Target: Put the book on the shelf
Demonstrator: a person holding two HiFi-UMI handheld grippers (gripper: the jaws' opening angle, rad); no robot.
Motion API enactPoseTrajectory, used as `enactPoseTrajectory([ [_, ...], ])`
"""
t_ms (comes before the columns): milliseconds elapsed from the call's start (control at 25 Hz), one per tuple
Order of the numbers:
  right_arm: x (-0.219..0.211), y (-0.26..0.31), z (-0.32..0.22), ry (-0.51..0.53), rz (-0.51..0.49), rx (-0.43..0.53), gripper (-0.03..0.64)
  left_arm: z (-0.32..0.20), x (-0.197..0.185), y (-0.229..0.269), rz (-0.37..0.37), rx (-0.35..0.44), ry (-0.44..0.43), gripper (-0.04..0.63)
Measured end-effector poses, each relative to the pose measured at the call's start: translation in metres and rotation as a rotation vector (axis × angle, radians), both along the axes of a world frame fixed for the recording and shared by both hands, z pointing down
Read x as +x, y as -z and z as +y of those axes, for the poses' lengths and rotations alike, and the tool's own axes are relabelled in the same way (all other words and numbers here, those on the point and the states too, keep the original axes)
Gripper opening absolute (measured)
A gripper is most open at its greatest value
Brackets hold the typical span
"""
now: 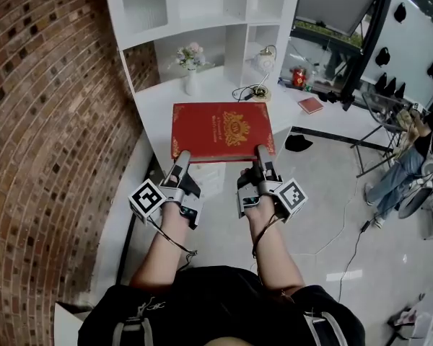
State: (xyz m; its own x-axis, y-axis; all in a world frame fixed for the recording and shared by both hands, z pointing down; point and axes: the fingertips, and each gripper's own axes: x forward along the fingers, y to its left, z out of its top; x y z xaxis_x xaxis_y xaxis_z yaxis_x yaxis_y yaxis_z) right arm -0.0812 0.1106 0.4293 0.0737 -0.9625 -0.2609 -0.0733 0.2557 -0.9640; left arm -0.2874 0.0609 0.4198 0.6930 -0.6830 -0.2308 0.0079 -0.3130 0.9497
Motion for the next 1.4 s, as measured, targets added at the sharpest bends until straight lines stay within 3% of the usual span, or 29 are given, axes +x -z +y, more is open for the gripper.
enactPoseTrajectory([
  [160,0.036,0.005,0.016,0.015,0.004,0.001,0.259,0.019,0.035,0.006,0.007,0.014,0.017,0.241],
  [320,0.053,0.004,0.022,0.033,-0.005,0.002,0.259,0.028,0.050,-0.001,-0.032,-0.002,0.040,0.241],
  [720,0.081,0.003,-0.007,0.034,0.023,0.017,0.260,-0.002,0.081,0.003,0.036,0.052,0.023,0.241],
  [1040,0.133,-0.004,-0.071,0.032,0.034,0.001,0.262,-0.071,0.129,-0.013,-0.022,0.016,0.046,0.240],
  [1400,0.193,-0.007,-0.181,0.039,0.036,-0.001,0.261,-0.173,0.190,-0.021,-0.015,0.000,0.043,0.239],
])
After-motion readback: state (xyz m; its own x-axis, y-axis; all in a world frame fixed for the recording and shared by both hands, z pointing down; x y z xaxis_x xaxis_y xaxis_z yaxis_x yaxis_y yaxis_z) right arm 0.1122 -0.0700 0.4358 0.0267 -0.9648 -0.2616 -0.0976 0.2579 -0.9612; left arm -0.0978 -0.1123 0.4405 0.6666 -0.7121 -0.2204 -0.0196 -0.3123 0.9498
